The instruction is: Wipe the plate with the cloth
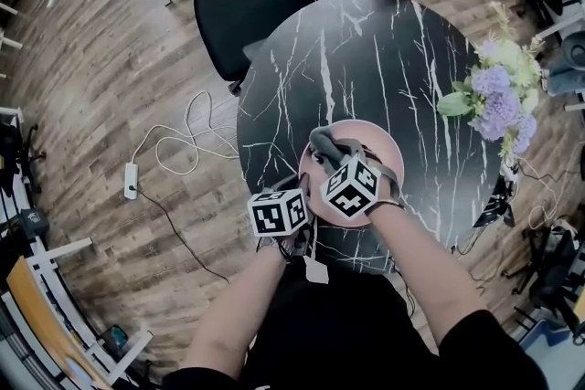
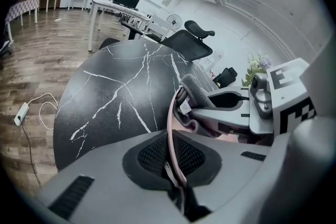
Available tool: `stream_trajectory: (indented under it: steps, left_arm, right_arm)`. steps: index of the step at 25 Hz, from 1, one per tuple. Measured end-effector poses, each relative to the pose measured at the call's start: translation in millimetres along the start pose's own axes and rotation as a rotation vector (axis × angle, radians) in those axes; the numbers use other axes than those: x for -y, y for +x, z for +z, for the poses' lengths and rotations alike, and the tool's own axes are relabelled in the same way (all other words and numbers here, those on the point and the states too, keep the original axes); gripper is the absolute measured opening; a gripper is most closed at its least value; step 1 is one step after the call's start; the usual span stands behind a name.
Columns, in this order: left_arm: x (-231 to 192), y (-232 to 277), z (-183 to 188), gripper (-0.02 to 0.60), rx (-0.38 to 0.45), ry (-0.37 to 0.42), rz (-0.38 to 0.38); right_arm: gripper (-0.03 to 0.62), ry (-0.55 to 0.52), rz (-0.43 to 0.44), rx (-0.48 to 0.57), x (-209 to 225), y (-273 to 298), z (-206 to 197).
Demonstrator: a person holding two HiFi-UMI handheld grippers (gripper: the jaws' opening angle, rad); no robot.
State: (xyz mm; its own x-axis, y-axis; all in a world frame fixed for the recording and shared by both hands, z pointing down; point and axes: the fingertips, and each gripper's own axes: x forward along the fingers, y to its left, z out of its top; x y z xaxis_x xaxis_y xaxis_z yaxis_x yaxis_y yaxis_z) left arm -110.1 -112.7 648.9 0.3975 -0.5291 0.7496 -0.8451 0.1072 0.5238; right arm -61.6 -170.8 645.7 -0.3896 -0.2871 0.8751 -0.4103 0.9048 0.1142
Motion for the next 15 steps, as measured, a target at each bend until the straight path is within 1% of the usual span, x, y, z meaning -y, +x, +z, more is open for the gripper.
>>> stream_trajectory:
  steps: [3, 7, 10, 15]
  left_arm:
    - [0, 1, 0, 0.031, 0.010, -0.002, 0.010]
    - [0, -1, 1, 0.031, 0.022, -0.014, 0.018]
    - [1, 0, 2, 0.029, 0.029, -0.020, 0.015]
    - [0, 0, 2, 0.029, 0.034, -0.030, 0.014]
  right_arm:
    - [0.107, 0.012, 0.030, 0.027, -12, -1, 2]
    - [0.107, 0.098, 0.061, 0.067, -21, -12, 2]
    - [0.109, 0.198, 0.095, 0.097, -31, -19, 1]
    - [0.107, 0.421, 0.191, 0.122, -46, -18, -6]
